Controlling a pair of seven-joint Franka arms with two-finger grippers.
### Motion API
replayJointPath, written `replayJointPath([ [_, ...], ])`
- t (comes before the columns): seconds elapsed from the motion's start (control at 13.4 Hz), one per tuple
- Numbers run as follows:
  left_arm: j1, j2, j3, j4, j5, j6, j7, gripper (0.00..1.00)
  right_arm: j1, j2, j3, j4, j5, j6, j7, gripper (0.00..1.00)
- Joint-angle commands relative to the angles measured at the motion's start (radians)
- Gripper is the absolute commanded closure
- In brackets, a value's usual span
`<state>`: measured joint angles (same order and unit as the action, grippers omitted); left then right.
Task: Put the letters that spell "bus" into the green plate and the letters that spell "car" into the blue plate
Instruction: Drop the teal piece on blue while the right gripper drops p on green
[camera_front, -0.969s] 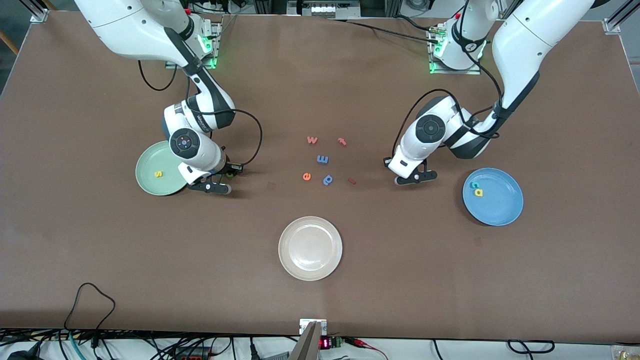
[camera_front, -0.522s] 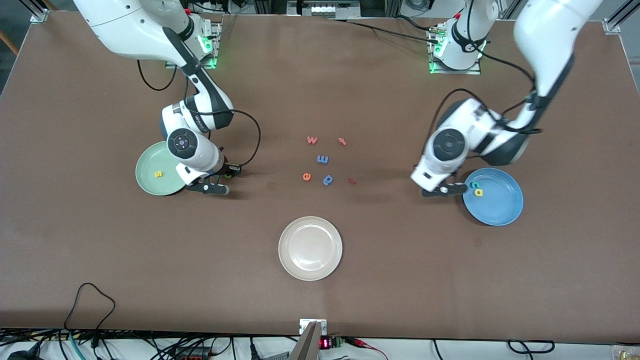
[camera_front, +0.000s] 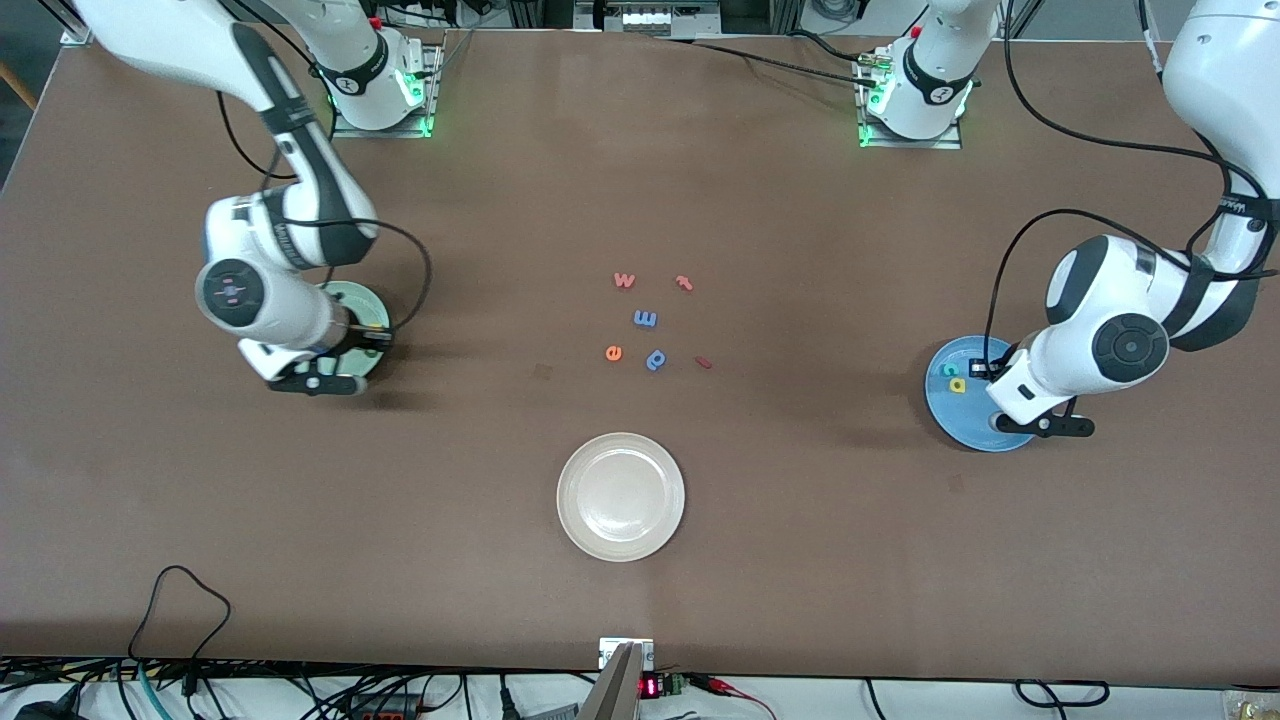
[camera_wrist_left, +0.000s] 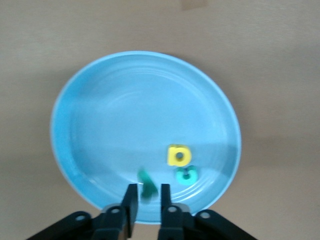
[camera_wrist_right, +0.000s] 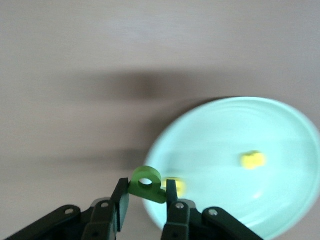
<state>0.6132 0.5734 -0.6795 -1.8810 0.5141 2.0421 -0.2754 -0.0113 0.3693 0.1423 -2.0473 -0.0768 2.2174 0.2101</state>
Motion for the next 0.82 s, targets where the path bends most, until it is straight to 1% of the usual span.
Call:
replayJointPath([
  [0.0,-0.018,-0.027,-0.028,0.006,0.034,-0.025,0.001,0.00,-0.087,-0.009,0.014,-0.033,-0.006,-0.007,-0.104,0.92],
  [0.07,-0.020,-0.042,-0.038,0.009,0.034,-0.039,-0.001,0.00,-0.110,-0.004,0.014,-0.033,-0.006,-0.007,-0.132,0.82],
  [0.15,-0.020,-0.050,-0.054,0.014,0.030,-0.042,-0.002,0.00,-0.119,-0.003,0.014,-0.033,-0.006,-0.007,-0.141,0.67],
  [0.22,-0.015,-0.062,-0.073,0.026,0.027,-0.046,-0.005,0.00,-0.121,-0.006,0.014,-0.031,-0.006,-0.007,-0.141,0.31],
  [0.3,-0.015,-0.067,-0.096,0.055,0.026,-0.101,-0.005,0.00,-0.121,-0.013,0.014,-0.031,-0.005,-0.007,-0.135,0.00],
  [0.45,-0.020,-0.066,-0.176,0.179,0.015,-0.280,-0.008,0.00,-0.121,-0.071,0.016,-0.025,0.000,-0.033,-0.140,0.00],
  [0.75,-0.020,-0.064,-0.297,0.391,0.004,-0.561,-0.002,0.00,-0.113,-0.223,0.016,0.050,0.017,-0.175,-0.144,0.00],
])
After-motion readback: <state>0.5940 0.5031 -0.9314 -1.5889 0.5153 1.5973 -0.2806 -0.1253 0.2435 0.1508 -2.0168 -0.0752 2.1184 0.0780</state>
